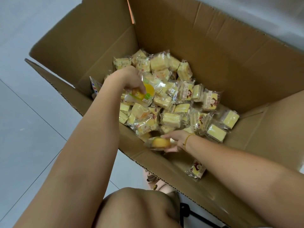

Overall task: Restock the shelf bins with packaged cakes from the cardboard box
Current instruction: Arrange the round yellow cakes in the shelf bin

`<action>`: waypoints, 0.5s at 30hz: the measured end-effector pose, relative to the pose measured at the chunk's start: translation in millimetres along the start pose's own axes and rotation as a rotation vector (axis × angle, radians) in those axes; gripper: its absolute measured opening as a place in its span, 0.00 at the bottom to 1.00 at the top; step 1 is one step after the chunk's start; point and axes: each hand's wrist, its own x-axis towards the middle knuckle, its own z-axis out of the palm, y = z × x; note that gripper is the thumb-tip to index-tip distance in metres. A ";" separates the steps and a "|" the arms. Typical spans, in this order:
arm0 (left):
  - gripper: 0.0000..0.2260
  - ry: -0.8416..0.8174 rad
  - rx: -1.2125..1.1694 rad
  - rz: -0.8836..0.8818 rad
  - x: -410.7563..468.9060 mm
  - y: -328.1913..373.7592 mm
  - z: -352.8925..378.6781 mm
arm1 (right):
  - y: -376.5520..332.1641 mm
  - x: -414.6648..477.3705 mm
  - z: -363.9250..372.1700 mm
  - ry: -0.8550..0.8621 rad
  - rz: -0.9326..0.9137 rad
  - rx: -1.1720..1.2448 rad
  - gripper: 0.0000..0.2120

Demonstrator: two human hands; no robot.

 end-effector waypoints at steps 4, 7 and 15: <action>0.15 -0.009 -0.022 -0.003 -1.3 1.2 -3.9 | -14.9 -21.4 -7.5 0.000 -0.217 -0.064 0.15; 0.15 -0.021 -0.170 0.012 -4.5 8.7 -6.3 | -26.9 -35.7 -30.9 -0.020 -0.287 0.042 0.04; 0.16 0.023 -0.270 -0.091 -10.3 -6.1 5.3 | -13.1 -18.9 -5.4 -0.021 -0.350 -0.127 0.28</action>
